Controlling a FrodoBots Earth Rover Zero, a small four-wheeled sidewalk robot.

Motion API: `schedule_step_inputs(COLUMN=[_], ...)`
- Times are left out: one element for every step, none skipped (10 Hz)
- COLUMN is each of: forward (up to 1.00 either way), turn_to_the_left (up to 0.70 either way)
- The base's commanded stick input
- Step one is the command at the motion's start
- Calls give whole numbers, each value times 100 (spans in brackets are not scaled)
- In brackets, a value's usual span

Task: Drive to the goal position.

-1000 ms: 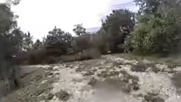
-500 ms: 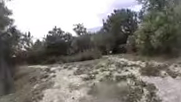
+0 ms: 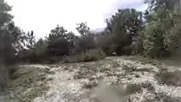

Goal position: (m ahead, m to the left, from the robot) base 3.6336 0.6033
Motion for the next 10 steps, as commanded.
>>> schedule_step_inputs(forward=[85, 85, 85, 85, 85, 85, 85, 85, 85, 85], turn_to_the_left=[0, 0, 0, 0, 0, 0, 0, 0, 0, 0])
